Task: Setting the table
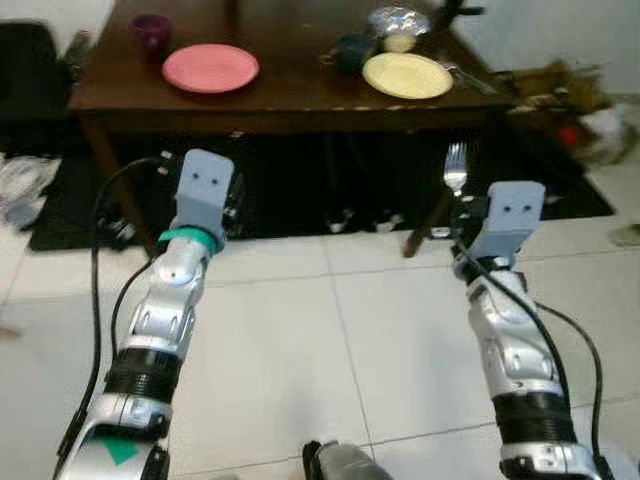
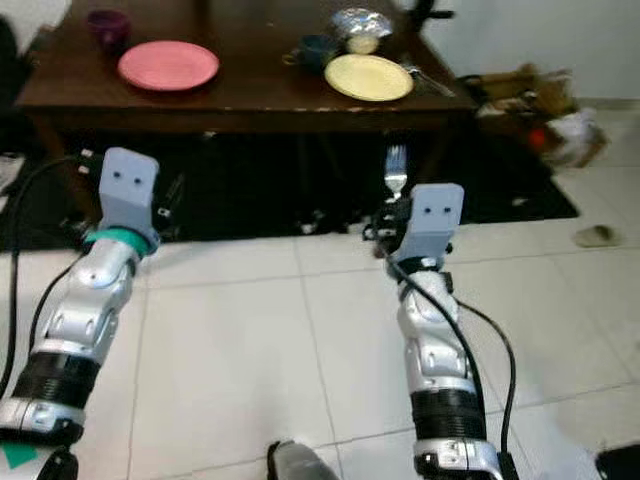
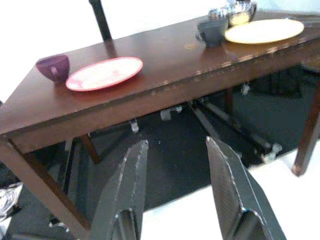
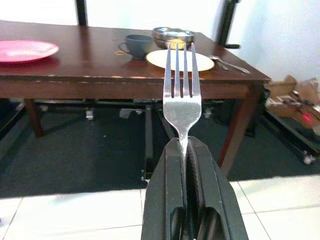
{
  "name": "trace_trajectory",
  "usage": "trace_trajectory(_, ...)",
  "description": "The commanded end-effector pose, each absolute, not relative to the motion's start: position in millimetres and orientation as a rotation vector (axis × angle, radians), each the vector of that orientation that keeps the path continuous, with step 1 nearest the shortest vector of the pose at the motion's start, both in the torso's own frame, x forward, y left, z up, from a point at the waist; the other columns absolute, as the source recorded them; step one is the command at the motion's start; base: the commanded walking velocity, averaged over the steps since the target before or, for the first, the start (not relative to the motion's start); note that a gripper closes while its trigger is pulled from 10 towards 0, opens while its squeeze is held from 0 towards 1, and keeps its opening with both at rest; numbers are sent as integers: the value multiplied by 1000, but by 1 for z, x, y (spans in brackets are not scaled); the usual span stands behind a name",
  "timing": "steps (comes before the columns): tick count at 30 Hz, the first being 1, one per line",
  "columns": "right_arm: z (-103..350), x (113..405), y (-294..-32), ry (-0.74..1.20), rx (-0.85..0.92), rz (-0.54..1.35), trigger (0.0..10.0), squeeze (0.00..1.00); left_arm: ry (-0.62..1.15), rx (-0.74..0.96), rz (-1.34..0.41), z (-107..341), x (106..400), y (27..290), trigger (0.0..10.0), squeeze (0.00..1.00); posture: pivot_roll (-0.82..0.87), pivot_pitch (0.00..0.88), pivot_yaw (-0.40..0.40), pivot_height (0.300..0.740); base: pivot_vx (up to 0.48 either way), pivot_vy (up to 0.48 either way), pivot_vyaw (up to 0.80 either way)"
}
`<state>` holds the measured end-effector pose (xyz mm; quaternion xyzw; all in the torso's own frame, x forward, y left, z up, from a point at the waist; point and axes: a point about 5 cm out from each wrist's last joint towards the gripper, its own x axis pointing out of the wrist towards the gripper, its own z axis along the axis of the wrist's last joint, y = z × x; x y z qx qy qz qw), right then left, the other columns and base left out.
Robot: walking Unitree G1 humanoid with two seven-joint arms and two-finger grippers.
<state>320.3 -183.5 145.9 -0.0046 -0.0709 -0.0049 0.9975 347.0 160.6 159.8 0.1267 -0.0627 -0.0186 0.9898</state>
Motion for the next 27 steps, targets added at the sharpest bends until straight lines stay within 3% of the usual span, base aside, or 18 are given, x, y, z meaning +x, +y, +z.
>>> trace_trajectory(1, 151, 322, -182, -153, 4, -9, 10000, 0, -135, 257, -13, 160, 347, 159, 10000, 0, -46, 0, -6, 740, 315, 0, 0)
trace_trajectory(20, 167, 337, -149, -195, 70, 93, 10000, 0, -208, 342, 134, 181, 339, 192, 10000, 0, 64, 0, -7, 740, 480, 0, 0)
trace_trajectory(25, 170, 336, -149, -206, 74, 76, 10000, 0, -222, 358, 111, 184, 341, 189, 10000, 0, 55, 0, 3, 740, 480, 0, 0)
trace_trajectory(27, 169, 333, -164, -204, 38, -32, 10000, 0, -238, 378, 10, 187, 346, 174, 10000, 0, 25, 0, 30, 740, 480, 0, 0)
